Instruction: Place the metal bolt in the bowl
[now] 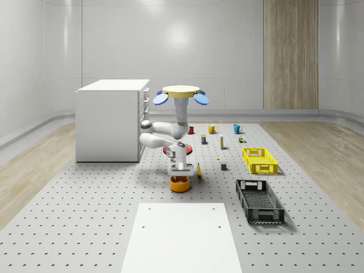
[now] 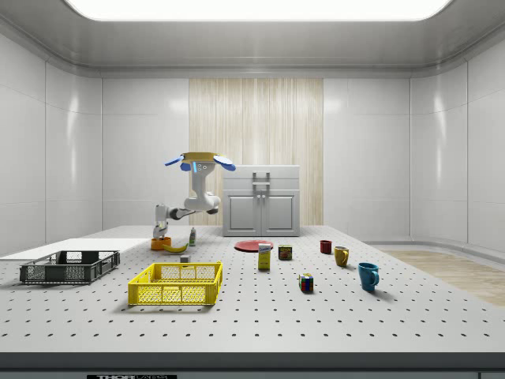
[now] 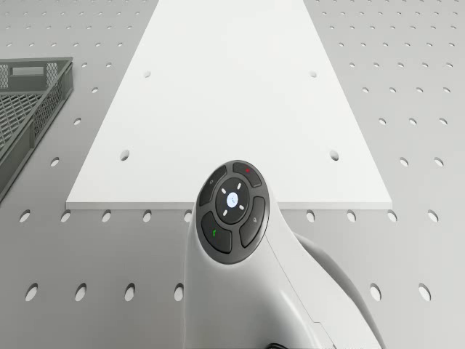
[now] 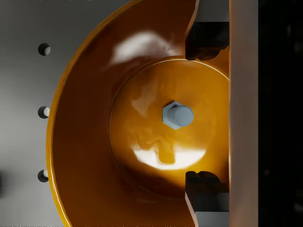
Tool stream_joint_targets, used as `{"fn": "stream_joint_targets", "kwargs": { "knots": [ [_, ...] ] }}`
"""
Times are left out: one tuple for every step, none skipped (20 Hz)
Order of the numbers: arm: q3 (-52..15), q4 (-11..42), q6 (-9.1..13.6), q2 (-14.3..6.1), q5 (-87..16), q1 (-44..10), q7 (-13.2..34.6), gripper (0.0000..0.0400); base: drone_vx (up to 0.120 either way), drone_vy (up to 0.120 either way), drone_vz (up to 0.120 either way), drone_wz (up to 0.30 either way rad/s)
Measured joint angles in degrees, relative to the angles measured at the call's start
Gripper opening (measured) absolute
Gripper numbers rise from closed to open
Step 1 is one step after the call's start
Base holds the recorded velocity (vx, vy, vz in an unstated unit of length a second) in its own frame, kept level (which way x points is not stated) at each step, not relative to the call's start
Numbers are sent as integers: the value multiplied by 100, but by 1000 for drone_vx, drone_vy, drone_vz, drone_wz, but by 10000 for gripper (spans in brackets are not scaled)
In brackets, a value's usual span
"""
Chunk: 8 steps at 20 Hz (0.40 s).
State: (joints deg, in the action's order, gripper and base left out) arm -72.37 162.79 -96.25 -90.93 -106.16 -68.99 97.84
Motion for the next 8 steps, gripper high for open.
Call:
{"fn": "stream_joint_targets", "kwargs": {
  "knots": [
    [-45, 13, 23, 4, 38, 11, -6, 359, 0, 0, 0, 0],
    [-102, 29, 50, 9, 85, 24, -12, 368, 0, 0, 0, 0],
    [-169, 47, 80, 13, 142, 38, -18, 375, 0, 0, 0, 0],
    [-239, 65, 110, 18, 203, 52, -23, 380, 0, 0, 0, 0],
    [-299, 79, 136, 22, 256, 64, -27, 385, 0, 0, 0, 0],
    [-351, 91, 158, 26, 302, 74, -30, 388, 0, 0, 0, 0],
    [-395, 101, 177, 29, 340, 81, -33, 391, 0, 0, 0, 0],
    [-407, 104, 182, 30, 351, 84, -33, 391, 0, 0, 0, 0]
  ]
}}
